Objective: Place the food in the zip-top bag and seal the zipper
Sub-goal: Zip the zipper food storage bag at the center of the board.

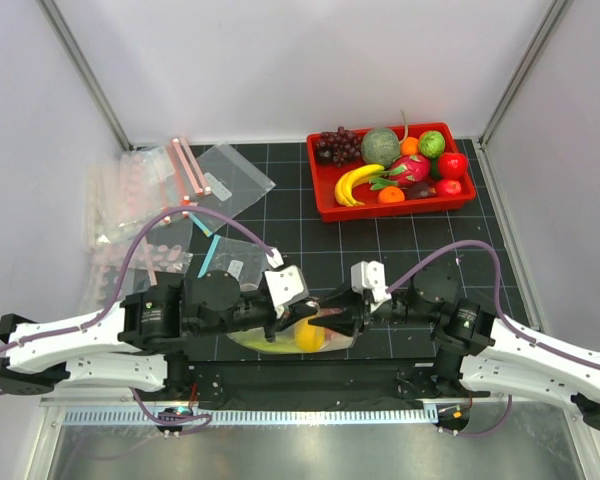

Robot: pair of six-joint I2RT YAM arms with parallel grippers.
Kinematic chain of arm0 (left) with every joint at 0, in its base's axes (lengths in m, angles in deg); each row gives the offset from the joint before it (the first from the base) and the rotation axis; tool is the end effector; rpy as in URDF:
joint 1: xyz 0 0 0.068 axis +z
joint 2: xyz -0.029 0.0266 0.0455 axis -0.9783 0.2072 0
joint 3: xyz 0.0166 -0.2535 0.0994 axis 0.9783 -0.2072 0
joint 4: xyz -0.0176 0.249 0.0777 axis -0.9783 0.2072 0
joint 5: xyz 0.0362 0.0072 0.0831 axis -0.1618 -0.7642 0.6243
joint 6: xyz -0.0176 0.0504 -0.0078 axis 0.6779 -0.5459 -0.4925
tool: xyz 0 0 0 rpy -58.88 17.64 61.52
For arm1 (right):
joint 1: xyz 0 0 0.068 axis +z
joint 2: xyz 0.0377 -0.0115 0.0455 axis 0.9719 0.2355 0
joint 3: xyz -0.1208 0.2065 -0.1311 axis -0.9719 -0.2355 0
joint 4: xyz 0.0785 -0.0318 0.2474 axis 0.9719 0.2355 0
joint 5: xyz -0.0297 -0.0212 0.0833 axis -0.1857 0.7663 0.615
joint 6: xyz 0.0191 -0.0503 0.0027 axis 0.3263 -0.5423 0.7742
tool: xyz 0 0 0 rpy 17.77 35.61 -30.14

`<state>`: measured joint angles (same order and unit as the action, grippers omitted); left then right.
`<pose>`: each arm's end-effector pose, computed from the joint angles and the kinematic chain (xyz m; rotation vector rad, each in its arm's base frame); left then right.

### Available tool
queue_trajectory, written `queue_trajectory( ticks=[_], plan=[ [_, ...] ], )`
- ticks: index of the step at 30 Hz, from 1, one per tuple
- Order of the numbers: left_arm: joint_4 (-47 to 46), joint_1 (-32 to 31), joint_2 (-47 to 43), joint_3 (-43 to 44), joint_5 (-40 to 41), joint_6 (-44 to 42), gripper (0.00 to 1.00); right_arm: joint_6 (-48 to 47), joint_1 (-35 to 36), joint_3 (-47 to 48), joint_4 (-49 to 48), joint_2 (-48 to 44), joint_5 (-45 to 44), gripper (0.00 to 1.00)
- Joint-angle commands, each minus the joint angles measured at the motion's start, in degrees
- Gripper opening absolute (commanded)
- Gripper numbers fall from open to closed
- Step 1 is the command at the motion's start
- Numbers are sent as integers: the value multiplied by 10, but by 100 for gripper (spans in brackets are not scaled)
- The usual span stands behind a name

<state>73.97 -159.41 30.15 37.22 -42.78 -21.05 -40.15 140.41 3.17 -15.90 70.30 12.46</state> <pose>0.0339 -0.1893 0.3997 1.1234 1.5815 -0.9009 0.0631 0.1620 0.3373 -1.1975 1.1736 1.1330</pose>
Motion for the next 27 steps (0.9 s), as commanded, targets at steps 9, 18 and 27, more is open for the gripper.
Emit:
queue_trajectory(
  ticks=[9,18,27],
  plan=[
    [-27,1,-6,11,-22,1,0,0,2,8,-40,-2,28,10],
    [-36,1,-23,-2,-22,3,0,19,2,-15,-73,-45,-4,1],
    [-34,1,-9,-2,2,1,0,33,2,-69,-107,-149,-121,1]
  ],
)
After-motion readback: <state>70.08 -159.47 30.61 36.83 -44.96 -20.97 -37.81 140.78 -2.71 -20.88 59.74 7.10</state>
